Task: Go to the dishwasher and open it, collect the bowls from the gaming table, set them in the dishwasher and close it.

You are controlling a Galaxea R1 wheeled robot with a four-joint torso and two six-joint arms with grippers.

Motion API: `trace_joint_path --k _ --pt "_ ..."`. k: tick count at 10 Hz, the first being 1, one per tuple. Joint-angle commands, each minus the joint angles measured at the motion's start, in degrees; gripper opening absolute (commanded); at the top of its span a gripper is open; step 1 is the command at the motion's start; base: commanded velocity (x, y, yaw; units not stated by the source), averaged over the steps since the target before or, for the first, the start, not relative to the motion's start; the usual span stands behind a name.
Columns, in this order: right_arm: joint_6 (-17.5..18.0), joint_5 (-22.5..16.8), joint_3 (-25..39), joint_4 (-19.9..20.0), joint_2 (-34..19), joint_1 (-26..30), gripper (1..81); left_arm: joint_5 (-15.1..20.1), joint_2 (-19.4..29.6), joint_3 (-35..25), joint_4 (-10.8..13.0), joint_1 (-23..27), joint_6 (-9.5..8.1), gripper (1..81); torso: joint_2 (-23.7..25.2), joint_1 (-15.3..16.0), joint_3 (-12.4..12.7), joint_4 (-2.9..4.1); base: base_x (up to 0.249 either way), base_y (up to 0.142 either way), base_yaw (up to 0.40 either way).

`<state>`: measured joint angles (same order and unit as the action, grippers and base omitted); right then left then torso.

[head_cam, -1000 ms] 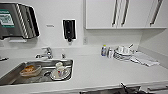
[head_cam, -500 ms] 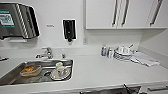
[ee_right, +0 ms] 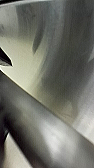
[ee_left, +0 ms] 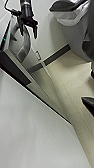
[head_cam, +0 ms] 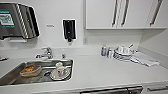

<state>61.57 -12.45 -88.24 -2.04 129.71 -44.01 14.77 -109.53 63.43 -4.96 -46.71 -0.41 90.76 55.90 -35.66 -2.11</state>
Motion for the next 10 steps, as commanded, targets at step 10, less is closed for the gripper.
trace_joint_path --k 10 --pt "-7.43 -7.42 1.94 -3.33 -3.2 -5.62 81.1 -1.77 -1.57 -0.58 1.27 2.37 0.24 81.1 0.0 0.0 0.02 0.0 0.0 0.0 0.0"
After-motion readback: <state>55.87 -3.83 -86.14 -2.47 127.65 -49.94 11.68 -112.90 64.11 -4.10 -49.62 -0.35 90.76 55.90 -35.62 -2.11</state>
